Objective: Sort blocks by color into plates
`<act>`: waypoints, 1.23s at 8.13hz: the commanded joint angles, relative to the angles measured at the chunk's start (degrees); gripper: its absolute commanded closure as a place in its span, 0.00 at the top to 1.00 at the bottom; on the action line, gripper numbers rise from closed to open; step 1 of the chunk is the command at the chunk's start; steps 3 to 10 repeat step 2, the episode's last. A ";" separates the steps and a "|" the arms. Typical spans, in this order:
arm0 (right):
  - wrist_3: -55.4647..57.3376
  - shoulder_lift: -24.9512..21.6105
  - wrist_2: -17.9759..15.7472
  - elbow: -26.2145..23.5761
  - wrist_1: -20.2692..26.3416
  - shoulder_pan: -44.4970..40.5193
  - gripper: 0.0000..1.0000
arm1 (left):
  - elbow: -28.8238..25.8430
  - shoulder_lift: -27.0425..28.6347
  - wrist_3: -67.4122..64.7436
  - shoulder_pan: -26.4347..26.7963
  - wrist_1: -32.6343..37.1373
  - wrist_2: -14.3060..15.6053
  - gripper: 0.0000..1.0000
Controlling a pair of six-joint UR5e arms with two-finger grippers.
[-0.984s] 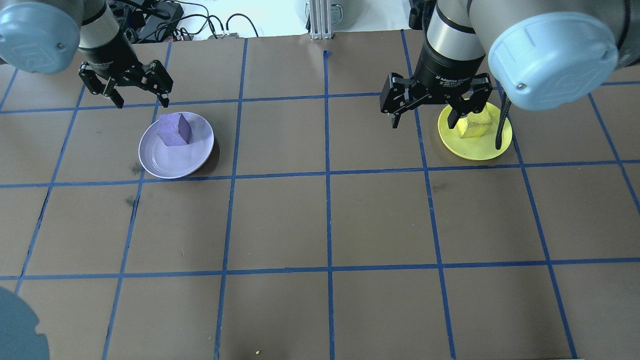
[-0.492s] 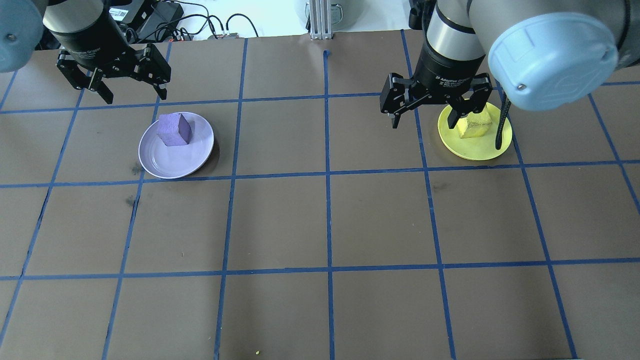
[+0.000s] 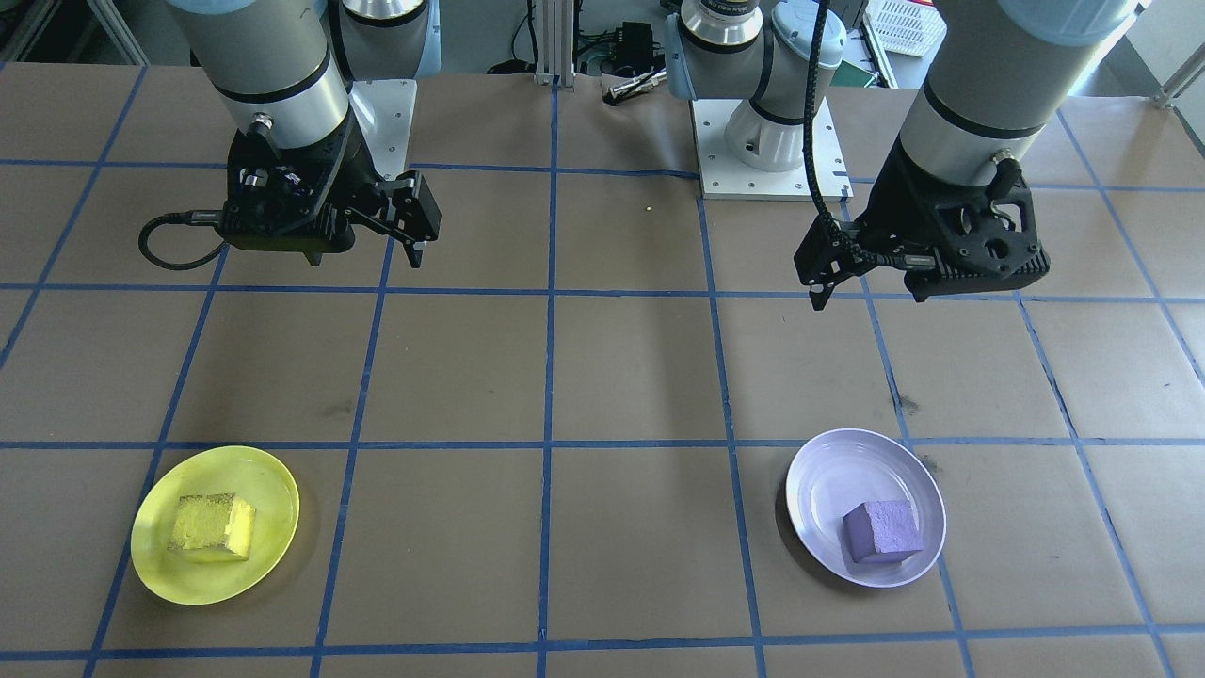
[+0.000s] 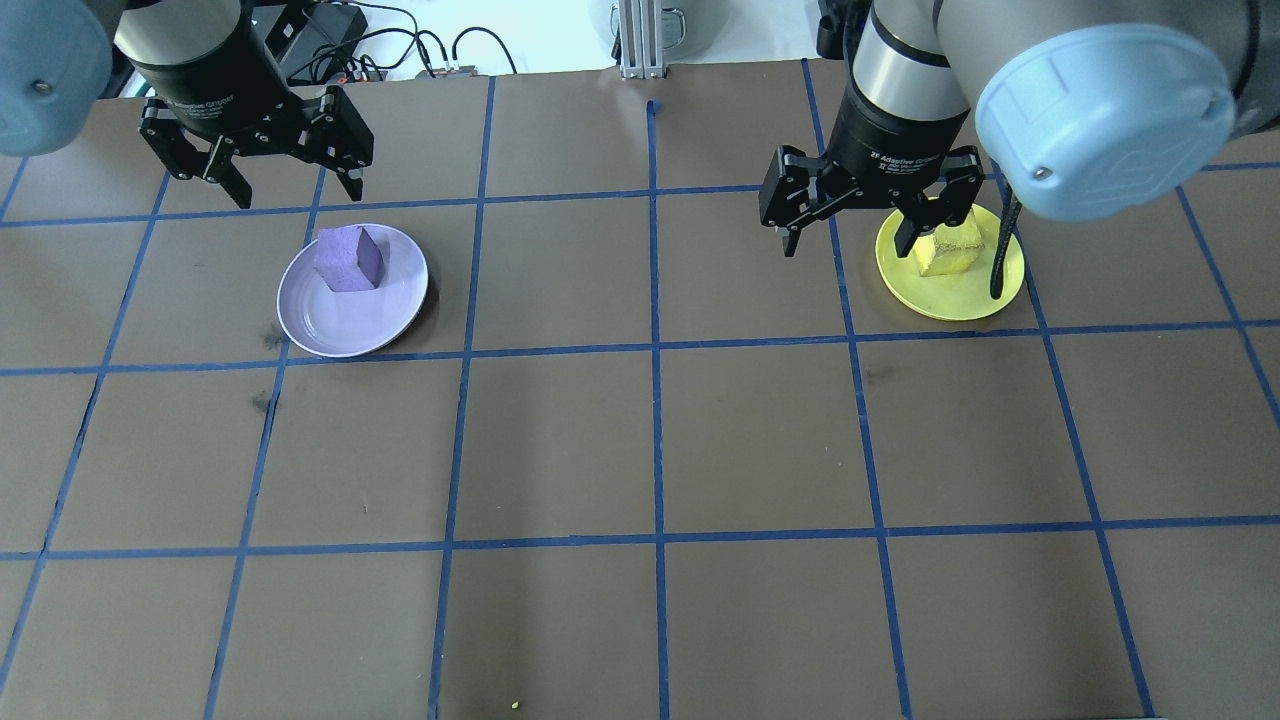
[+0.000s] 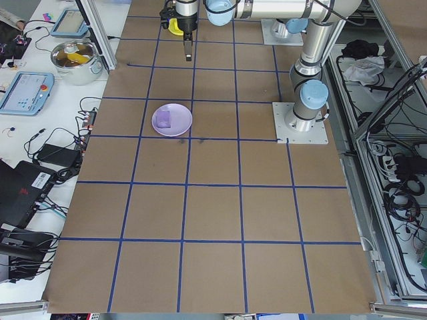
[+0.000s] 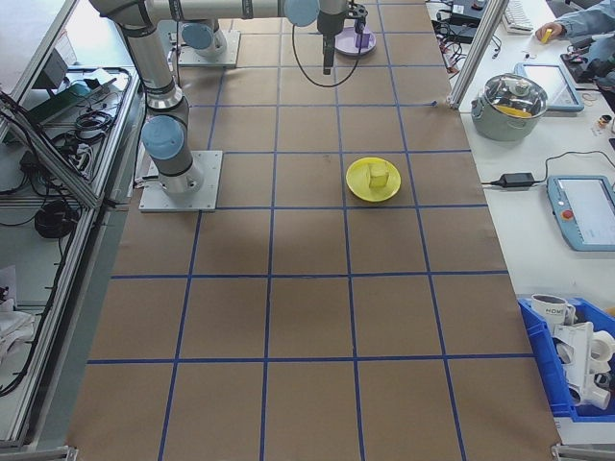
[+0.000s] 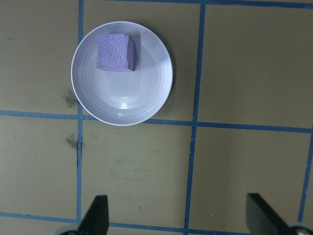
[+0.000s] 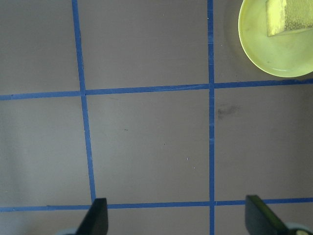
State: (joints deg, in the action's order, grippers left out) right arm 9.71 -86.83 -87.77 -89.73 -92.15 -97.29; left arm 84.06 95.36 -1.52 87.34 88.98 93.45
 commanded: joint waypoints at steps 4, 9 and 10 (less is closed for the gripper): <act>-0.04 0.00 -0.03 0.00 -0.04 0.08 1.00 | -0.12 -0.43 0.81 -0.32 -0.21 0.16 1.00; -0.04 0.00 -0.03 0.00 -0.04 0.08 1.00 | -0.12 -0.43 0.81 -0.32 -0.21 0.16 1.00; -0.04 0.00 -0.03 0.00 -0.04 0.08 1.00 | -0.12 -0.43 0.81 -0.32 -0.21 0.16 1.00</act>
